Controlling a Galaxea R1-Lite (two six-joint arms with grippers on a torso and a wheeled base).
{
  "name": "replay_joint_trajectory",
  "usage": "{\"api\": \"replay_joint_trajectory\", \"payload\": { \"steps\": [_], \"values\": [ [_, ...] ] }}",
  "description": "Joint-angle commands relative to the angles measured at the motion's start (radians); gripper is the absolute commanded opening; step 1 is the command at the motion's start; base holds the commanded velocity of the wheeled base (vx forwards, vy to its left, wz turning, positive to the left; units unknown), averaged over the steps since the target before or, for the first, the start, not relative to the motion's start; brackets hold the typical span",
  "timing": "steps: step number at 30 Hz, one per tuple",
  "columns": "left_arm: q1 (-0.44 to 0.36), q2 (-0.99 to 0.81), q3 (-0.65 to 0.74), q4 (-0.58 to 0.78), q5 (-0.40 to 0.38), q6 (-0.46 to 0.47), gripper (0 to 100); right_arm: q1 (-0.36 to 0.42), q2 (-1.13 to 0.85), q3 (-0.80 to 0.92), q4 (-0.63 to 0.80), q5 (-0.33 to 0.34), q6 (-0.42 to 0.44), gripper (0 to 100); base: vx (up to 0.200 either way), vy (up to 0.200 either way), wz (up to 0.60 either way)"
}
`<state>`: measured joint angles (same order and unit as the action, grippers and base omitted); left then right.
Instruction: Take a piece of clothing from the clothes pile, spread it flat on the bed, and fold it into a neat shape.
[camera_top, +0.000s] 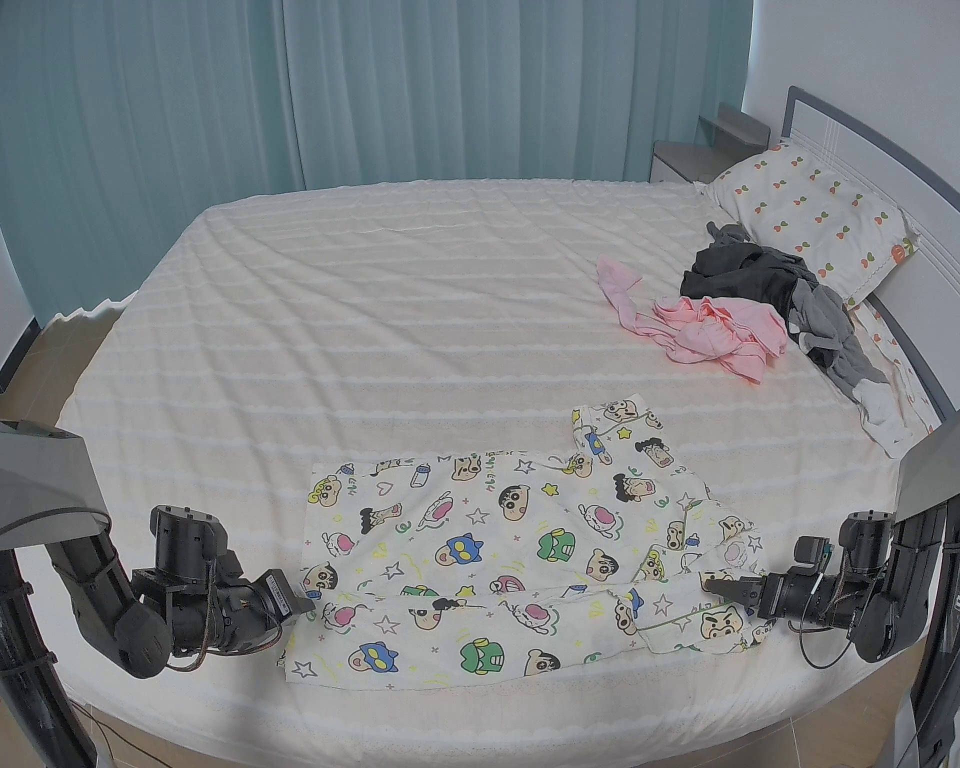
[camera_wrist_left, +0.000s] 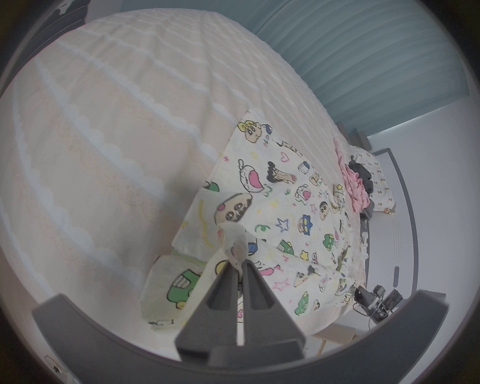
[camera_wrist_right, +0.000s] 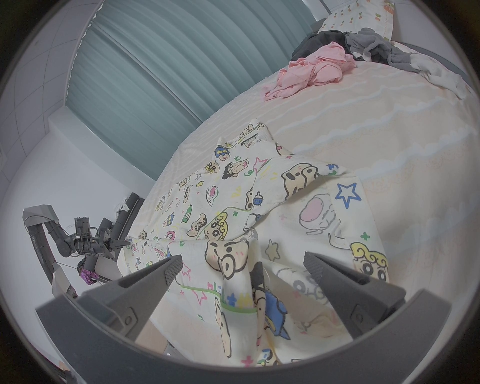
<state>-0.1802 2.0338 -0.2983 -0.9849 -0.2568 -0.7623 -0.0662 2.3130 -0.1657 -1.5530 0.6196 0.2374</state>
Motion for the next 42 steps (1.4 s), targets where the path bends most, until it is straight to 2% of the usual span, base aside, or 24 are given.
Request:
{"api": "replay_joint_trajectory", "payload": {
  "steps": [1, 10, 11, 20, 29, 39, 42],
  "values": [
    [0.018, 0.057, -0.022, -0.003, 0.004, -0.002, 0, -0.001, -0.003, -0.005, -0.015, 0.000, 0.000, 100, 0.000, 0.000, 0.00],
    [0.034, 0.051, -0.027, -0.006, 0.002, -0.022, 0, -0.001, -0.004, -0.006, -0.015, 0.000, 0.000, 100, 0.000, 0.000, 0.00],
    [0.034, 0.052, -0.025, -0.006, 0.002, -0.020, 100, -0.001, -0.004, -0.006, -0.015, 0.000, 0.000, 100, 0.000, 0.000, 0.00],
    [0.036, 0.046, -0.025, -0.008, 0.008, -0.015, 100, -0.001, -0.017, -0.005, -0.015, 0.000, 0.002, 100, 0.000, 0.000, 0.00],
    [0.042, -0.053, -0.001, -0.008, 0.008, -0.052, 100, -0.020, -0.055, -0.005, -0.015, 0.000, 0.005, 100, 0.000, 0.000, 0.00],
    [0.036, -0.089, -0.001, -0.012, 0.007, -0.045, 100, -0.021, -0.089, -0.005, -0.015, 0.000, 0.037, 100, 0.200, 0.000, 0.00],
    [0.042, -0.087, -0.005, -0.031, 0.007, -0.011, 100, -0.020, -0.087, -0.006, -0.015, 0.000, 0.037, 100, 0.000, 0.000, 0.00]
  ]
}}
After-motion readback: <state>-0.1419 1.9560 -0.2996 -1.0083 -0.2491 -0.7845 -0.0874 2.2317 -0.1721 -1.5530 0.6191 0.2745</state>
